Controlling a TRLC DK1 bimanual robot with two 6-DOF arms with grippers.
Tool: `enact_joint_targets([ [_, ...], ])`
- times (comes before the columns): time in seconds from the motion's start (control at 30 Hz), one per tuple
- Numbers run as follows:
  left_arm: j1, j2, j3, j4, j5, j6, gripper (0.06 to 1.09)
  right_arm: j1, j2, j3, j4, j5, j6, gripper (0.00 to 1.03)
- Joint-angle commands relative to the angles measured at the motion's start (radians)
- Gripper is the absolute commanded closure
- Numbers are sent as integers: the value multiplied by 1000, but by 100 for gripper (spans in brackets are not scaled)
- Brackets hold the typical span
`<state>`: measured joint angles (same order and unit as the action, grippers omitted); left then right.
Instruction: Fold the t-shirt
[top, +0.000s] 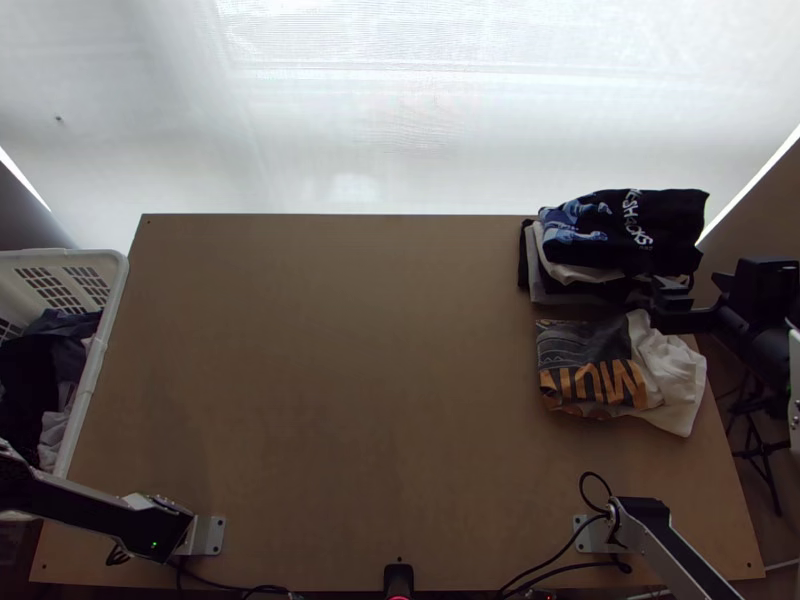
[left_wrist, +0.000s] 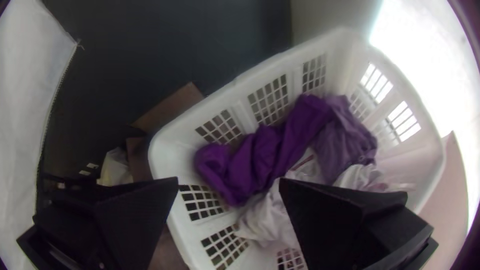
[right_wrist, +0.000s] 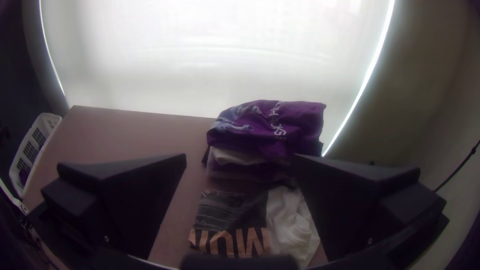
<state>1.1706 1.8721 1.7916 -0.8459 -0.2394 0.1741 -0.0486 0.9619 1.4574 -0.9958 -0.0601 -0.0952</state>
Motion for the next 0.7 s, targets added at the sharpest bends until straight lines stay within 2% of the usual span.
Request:
enact_joint_targets([
  [0.0, 89, 249, 49, 67, -97, 254, 11, 3, 12, 54, -69, -1, -21, 5],
  [0.03, 100, 309, 46, 131, -97, 367, 10, 7, 8, 58, -69, -1, -20, 4],
  [0.23, 121, 404, 61, 272, -104, 504, 11, 13, 3, 60, -72, -3, -15, 4],
  [0.33, 135, 475, 112, 275, -150, 531, 11, 15, 5, 66, -81, -3, -14, 4],
  [0.4, 146, 512, 140, 278, -156, 550, 18, 13, 8, 75, -92, -3, -14, 4],
  [0.47, 153, 532, 150, 294, -156, 564, 20, 13, 9, 78, -99, -1, -14, 4],
  [0.67, 158, 591, 152, 373, -156, 636, 20, 12, 6, 78, -115, -3, -12, 4],
])
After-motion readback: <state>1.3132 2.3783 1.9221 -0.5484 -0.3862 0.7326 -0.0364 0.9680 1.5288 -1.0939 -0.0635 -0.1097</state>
